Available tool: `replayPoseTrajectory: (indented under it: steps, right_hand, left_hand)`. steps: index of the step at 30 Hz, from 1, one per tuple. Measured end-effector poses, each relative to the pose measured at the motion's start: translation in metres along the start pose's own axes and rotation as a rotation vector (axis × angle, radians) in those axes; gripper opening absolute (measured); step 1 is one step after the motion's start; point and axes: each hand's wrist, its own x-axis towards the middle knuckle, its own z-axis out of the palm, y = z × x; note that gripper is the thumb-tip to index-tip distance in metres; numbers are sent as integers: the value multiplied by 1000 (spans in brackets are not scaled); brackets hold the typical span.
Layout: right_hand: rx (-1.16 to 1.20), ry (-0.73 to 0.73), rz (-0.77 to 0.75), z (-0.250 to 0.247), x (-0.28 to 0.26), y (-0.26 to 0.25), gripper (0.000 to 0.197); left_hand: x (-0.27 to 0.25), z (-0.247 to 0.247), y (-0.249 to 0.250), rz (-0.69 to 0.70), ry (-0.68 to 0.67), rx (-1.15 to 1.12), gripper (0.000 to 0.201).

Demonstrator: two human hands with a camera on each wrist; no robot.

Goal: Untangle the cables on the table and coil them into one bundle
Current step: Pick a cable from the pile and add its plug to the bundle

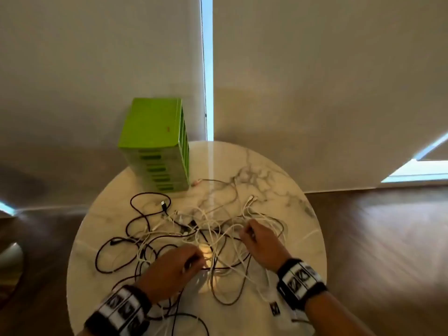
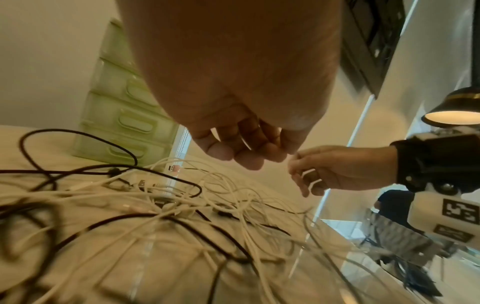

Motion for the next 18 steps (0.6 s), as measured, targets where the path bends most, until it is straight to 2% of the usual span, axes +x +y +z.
replayPoseTrajectory:
  steps: [3, 5, 10, 13, 15, 18]
  right_hand:
    - [-56, -62, -66, 9, 65, -8, 17]
    - [-73, -98, -51, 15, 114, -11, 18]
    - [-291, -114, 101, 30, 212, 11, 44]
    - [-392, -95, 170, 38, 235, 26, 39]
    - [-501, -59, 139, 42, 238, 32, 29]
    - [-628, -25, 95, 37, 233, 27, 25]
  left_hand:
    - [49, -8, -10, -7, 69, -1, 6]
    - [82, -15, -15, -24, 122, -27, 3]
    - [135, -18, -32, -56, 232, -75, 9]
    - [148, -14, -40, -73, 220, -87, 9]
    - [153, -12, -45, -79, 216, -96, 8]
    - [156, -12, -49, -91, 196, -121, 10]
